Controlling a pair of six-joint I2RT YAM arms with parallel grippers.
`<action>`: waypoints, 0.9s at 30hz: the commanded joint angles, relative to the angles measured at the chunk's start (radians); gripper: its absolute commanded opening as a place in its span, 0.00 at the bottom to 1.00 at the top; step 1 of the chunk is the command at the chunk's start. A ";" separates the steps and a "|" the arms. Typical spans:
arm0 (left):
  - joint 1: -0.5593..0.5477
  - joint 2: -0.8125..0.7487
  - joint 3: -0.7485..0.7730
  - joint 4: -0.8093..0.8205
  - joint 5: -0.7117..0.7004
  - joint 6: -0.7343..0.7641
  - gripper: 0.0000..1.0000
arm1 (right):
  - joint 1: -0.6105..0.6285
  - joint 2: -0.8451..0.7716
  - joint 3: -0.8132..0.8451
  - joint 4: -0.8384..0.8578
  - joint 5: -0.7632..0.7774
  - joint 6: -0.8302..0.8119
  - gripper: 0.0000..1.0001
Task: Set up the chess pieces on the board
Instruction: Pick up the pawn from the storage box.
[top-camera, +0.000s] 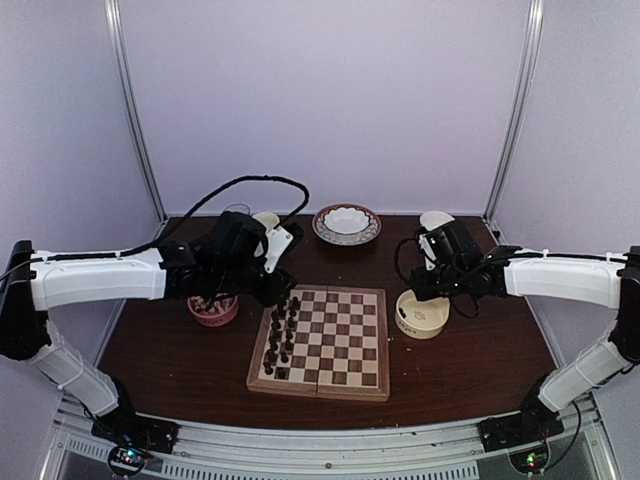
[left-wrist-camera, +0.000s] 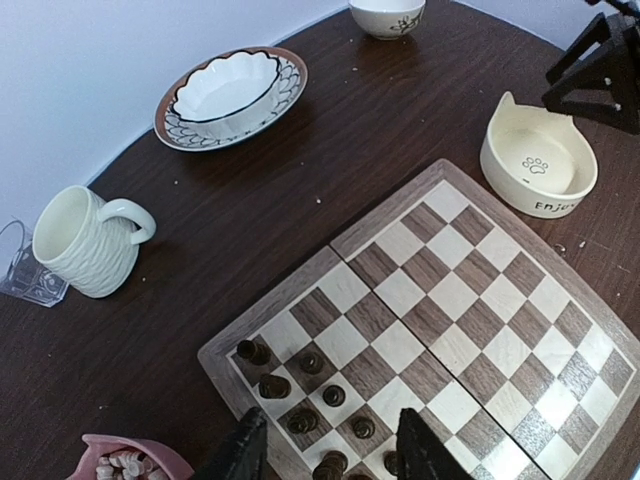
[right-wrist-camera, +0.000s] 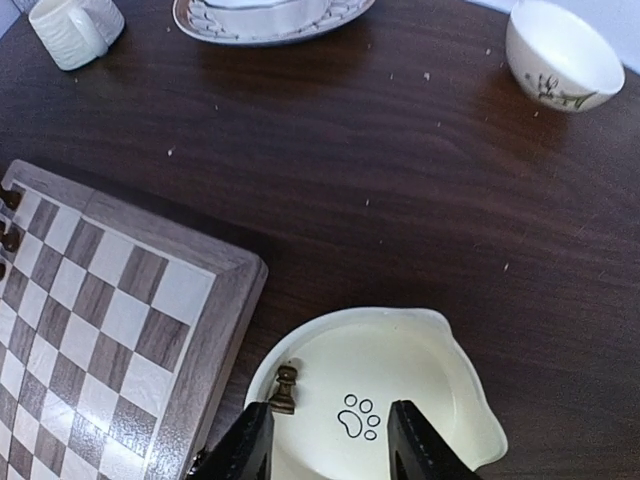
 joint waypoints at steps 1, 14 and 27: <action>-0.006 -0.067 -0.092 0.242 -0.014 -0.016 0.46 | -0.049 0.069 0.004 -0.050 -0.146 0.029 0.42; -0.031 -0.062 -0.112 0.270 -0.038 -0.006 0.46 | -0.086 0.257 0.091 -0.107 -0.296 0.021 0.29; -0.032 -0.080 -0.099 0.223 -0.046 -0.006 0.46 | -0.085 0.251 0.228 -0.471 -0.016 -0.049 0.00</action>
